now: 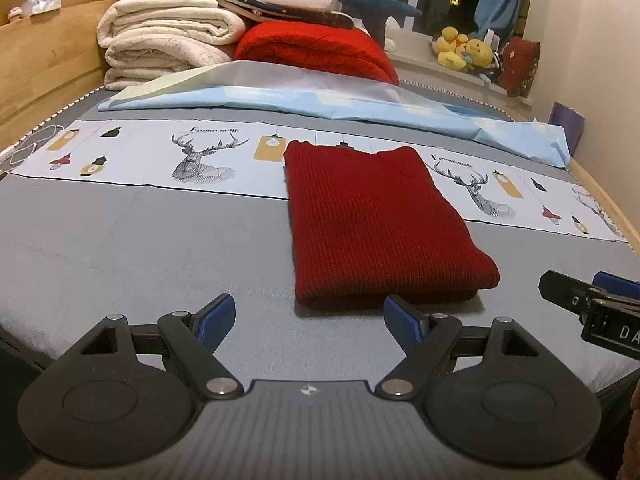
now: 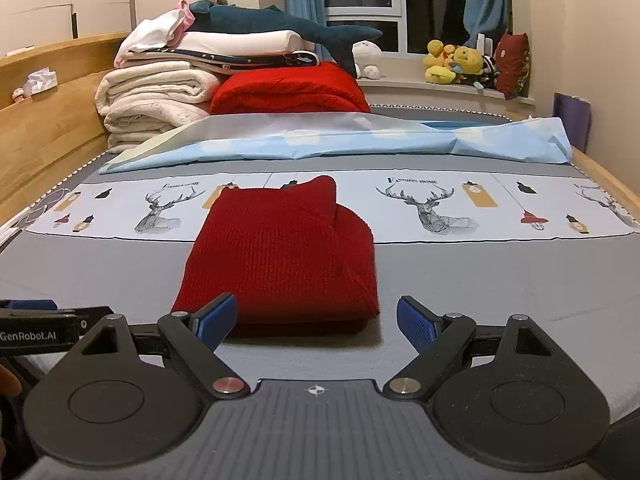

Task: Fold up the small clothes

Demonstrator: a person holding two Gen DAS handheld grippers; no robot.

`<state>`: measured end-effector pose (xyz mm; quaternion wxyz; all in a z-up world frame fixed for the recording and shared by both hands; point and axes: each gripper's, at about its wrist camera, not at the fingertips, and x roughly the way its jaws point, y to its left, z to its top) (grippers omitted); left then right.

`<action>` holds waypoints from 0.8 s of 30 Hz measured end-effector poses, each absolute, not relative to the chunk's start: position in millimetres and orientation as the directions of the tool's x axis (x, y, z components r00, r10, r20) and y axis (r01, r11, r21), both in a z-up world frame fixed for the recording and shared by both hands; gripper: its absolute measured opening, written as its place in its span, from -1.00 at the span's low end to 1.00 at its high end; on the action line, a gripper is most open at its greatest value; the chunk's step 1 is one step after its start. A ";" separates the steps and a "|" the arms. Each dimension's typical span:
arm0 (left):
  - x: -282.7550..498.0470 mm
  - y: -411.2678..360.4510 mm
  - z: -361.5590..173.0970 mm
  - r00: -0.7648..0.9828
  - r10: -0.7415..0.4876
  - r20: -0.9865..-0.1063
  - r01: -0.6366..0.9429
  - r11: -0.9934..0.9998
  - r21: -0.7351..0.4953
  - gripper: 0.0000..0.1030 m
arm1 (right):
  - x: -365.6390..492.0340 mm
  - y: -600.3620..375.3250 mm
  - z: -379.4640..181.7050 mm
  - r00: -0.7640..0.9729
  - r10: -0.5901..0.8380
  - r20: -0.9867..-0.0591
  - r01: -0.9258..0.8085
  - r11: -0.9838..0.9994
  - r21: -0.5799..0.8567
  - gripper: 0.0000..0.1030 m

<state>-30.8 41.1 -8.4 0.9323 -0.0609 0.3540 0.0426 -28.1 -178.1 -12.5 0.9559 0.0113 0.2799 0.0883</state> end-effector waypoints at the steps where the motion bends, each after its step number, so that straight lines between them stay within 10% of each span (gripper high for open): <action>1: -30.4 40.5 -8.8 0.745 0.036 -0.666 -0.121 0.989 -0.083 0.66 | -27.6 -177.9 -12.8 0.827 0.175 -0.534 -0.163 0.984 0.070 0.70; 24: -32.5 35.5 -10.2 0.755 0.030 -0.655 -0.101 0.992 -0.071 0.66 | -27.1 -179.1 -12.4 0.834 0.176 -0.523 -0.156 0.984 0.084 0.70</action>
